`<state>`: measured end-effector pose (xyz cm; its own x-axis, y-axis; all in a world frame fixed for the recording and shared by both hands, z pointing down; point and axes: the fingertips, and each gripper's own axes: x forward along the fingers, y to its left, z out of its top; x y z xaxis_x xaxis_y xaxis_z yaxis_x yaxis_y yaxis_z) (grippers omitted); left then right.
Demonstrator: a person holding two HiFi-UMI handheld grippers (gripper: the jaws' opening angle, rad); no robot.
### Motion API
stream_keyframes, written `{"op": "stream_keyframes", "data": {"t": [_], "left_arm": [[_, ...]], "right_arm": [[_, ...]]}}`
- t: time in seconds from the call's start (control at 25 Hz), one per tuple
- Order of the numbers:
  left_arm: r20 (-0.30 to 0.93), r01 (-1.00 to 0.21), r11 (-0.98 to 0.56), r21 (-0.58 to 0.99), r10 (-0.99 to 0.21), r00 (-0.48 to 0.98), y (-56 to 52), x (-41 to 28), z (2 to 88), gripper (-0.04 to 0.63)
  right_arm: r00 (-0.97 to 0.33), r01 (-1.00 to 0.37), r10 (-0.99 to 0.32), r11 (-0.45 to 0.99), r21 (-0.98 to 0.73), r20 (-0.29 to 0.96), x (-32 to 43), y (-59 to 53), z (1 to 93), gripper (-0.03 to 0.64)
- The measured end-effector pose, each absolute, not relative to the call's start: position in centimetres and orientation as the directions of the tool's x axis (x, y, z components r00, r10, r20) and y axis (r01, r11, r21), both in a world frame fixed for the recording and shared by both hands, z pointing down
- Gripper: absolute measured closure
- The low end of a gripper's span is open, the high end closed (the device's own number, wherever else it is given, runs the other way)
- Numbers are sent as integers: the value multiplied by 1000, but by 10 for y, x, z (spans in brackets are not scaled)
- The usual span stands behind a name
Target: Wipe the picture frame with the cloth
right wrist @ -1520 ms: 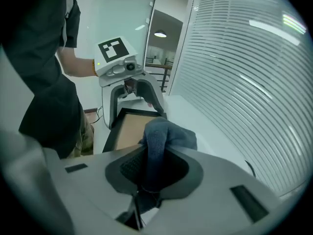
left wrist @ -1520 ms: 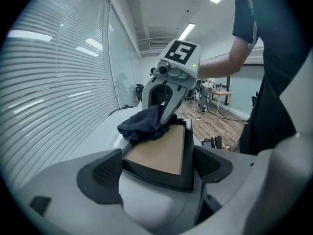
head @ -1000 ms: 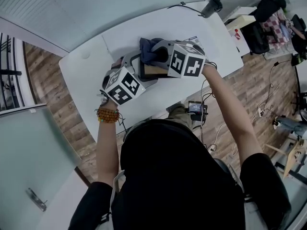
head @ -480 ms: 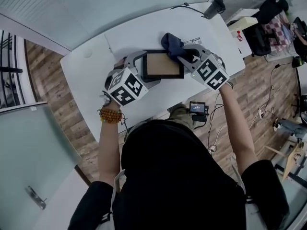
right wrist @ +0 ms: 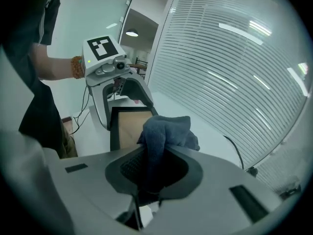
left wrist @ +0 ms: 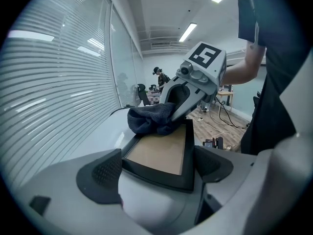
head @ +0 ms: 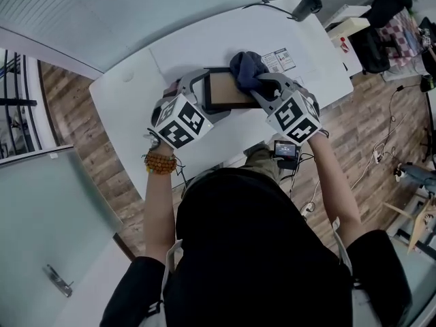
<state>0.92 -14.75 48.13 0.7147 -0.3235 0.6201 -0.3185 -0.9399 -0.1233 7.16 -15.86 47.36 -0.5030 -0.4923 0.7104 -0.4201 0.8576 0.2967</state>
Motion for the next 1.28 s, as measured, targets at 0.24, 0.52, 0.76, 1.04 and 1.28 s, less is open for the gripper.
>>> {"op": "stream_keyframes", "data": {"t": [0.24,0.52,0.76,1.04,1.28], "left_arm": [[619,-321,-939,-126,-328,713,-147,10,481,133],[612,-315,-940,-130,-326,720,-147,12,479,134],[606,-315,-939,-136,-331,723,-148,11,480,134],[609,-316,-939,-134,-329,722,-150,13,478,133],[609,-318,-939,-133,-331,721,-148,12,479,133]], "right_arm": [[-549,-383,-411,898,219,728,64,-135,476,572],[-698,-301,-294,948,106,653,78,-122,445,571],[-578,-173,-248,968,180,777,118,-129,460,571],[-580,-89,-163,987,137,798,69,-120,472,571],[-571,-67,-65,997,33,818,35,-117,478,572]]}}
